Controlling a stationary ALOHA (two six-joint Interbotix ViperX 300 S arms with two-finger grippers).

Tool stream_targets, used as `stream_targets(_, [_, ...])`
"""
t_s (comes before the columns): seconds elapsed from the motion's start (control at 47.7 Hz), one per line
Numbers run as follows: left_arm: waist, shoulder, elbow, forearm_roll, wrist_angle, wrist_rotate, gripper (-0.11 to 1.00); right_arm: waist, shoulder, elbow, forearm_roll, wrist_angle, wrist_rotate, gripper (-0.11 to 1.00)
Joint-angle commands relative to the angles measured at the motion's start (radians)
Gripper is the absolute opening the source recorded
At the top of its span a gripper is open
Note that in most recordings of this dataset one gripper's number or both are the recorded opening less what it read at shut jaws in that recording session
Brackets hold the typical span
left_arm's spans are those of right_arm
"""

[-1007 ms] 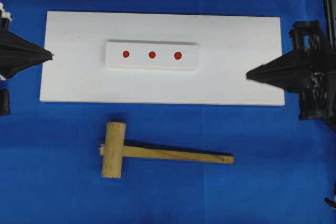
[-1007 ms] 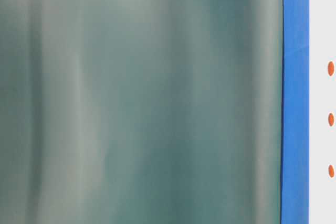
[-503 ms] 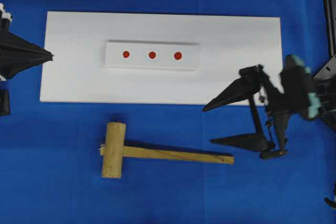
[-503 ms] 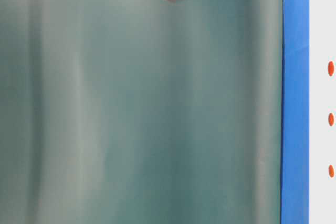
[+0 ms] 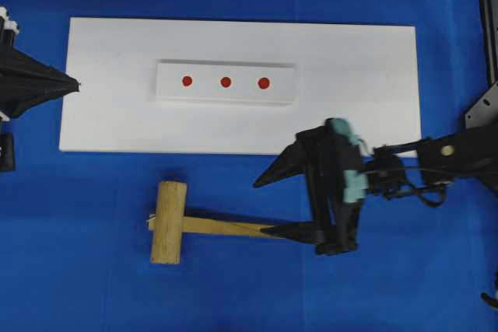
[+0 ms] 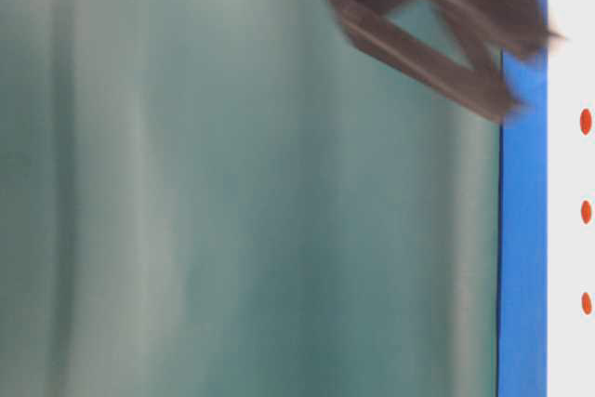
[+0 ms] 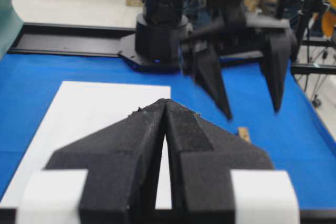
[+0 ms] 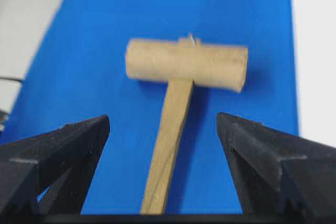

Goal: Hit the mark with a hammer.
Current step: 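Move the right gripper down to the wooden mallet's handle, then close the right gripper on the mallet handle near its end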

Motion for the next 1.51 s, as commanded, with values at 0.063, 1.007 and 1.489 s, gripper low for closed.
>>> stream_targets(0.063, [-0.003,0.003,-0.008,-0.002,-0.005,-0.002,0.0,0.012,0.107,-0.075,0.023,-0.008,-0.002,0.86])
stream_targets(1.007, [-0.003,0.003,-0.003,-0.002,-0.006,-0.002,0.0,0.046,0.423,-0.229,0.155,-0.095,-0.014,0.86])
stream_targets(1.489, [-0.002,0.003,-0.003,-0.002,-0.006,-0.002,0.0,0.048,0.449,-0.264,0.156,-0.066,-0.069,0.12])
